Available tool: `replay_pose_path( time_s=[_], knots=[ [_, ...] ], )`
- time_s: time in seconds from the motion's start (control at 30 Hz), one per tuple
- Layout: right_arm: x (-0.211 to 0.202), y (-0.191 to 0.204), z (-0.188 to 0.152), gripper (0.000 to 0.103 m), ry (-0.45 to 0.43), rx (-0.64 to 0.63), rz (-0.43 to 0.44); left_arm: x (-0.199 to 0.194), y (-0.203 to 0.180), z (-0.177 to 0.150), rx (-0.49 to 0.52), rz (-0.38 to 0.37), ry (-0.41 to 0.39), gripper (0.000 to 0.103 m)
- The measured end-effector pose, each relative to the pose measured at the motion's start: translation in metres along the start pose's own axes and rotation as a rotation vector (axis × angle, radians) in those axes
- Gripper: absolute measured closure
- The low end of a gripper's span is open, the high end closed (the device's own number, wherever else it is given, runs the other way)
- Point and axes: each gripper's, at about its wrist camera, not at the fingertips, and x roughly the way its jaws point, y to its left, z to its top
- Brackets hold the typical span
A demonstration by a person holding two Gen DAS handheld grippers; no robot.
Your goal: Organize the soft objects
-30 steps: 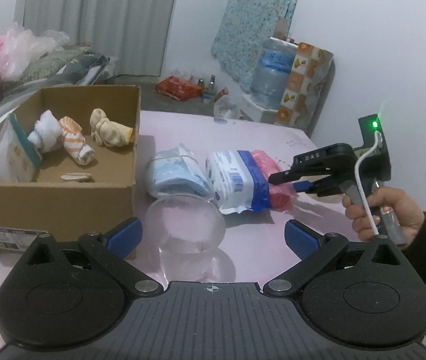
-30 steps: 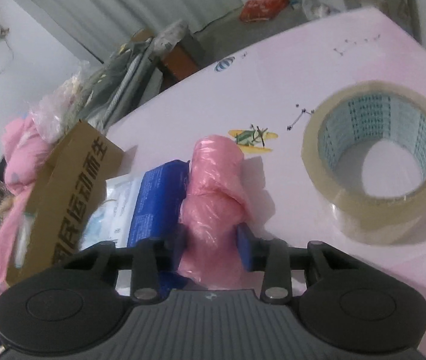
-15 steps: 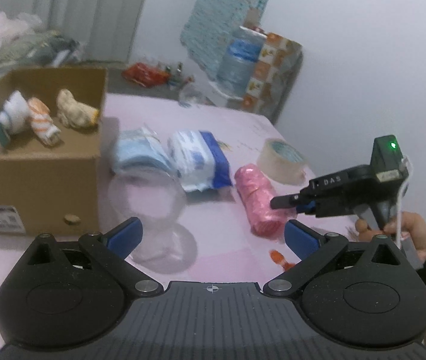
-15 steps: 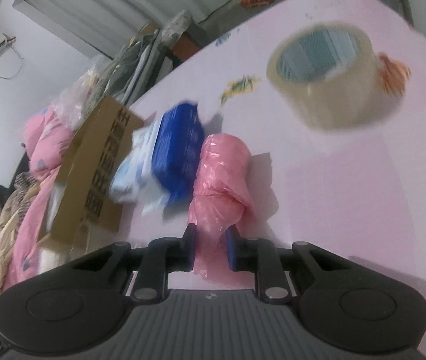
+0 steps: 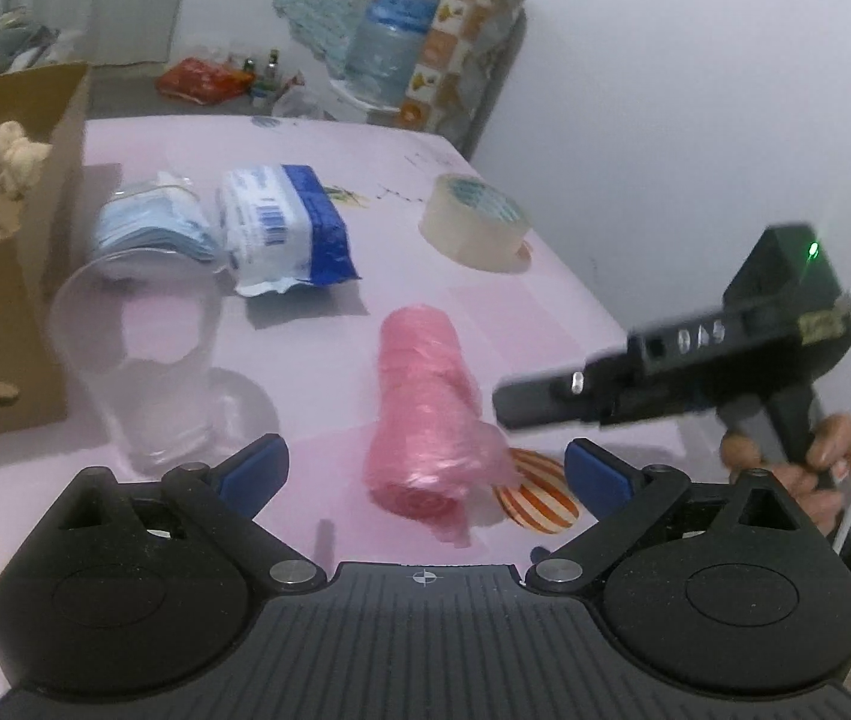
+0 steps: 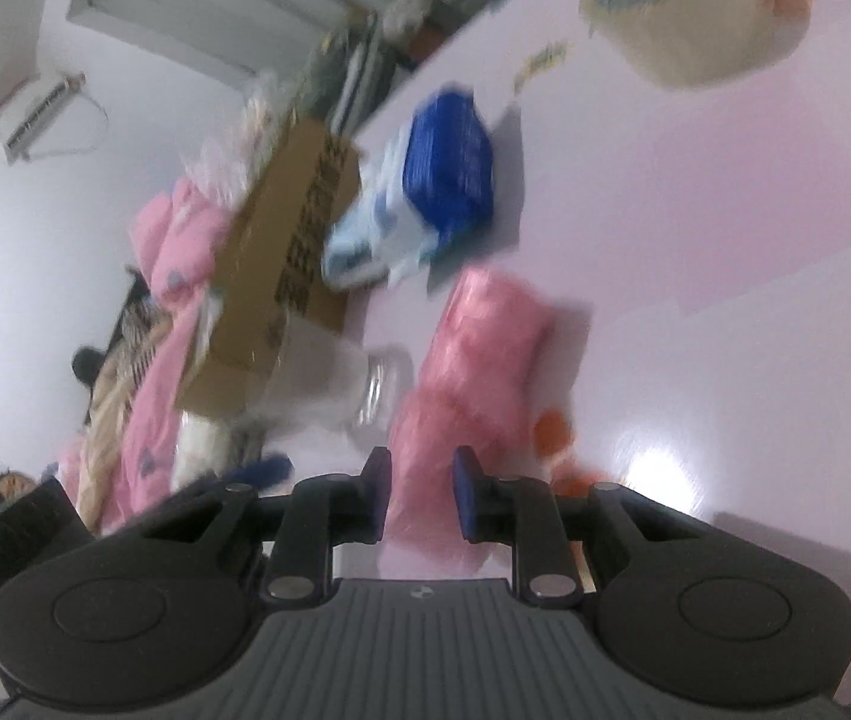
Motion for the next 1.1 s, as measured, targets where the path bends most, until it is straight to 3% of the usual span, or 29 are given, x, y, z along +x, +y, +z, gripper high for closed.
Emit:
replay_pose_path(
  time_s=[0.13, 0.2, 0.23, 0.4, 0.5, 0.63, 0.73, 1.03, 1.1],
  knots=[
    [-0.001, -0.009, 0.013, 0.076, -0.059, 0.017, -0.022, 0.019, -0.012, 0.005, 0.052, 0.013, 0.029, 0.01],
    [0.008, -0.015, 0.019, 0.076, -0.066, 0.038, -0.028, 0.03, -0.018, 0.007, 0.086, 0.038, 0.04, 0.017],
    [0.013, -0.018, 0.021, 0.076, -0.063, 0.045, -0.027, 0.035, -0.021, 0.008, 0.105, 0.059, 0.05, 0.023],
    [0.035, -0.027, 0.027, 0.076, -0.033, 0.076, 0.019, 0.057, -0.028, 0.009, 0.153, 0.142, 0.071, 0.026],
    [0.039, -0.027, 0.029, 0.075, -0.023, 0.072, 0.033, 0.07, -0.028, 0.012, 0.163, 0.173, 0.087, 0.033],
    [0.04, -0.026, 0.029, 0.075, -0.013, 0.065, 0.038, 0.087, -0.022, 0.013, 0.133, 0.198, 0.138, 0.05],
    [0.035, -0.021, 0.029, 0.075, -0.021, 0.028, 0.021, 0.086, -0.023, 0.01, 0.132, 0.202, 0.131, 0.063],
    [0.015, 0.003, 0.044, 0.074, -0.089, -0.09, -0.027, 0.059, -0.018, -0.007, 0.096, 0.188, 0.138, 0.064],
    [0.019, 0.008, 0.051, 0.059, -0.095, -0.111, -0.036, 0.049, -0.012, -0.013, 0.072, 0.184, 0.142, 0.064]
  ],
)
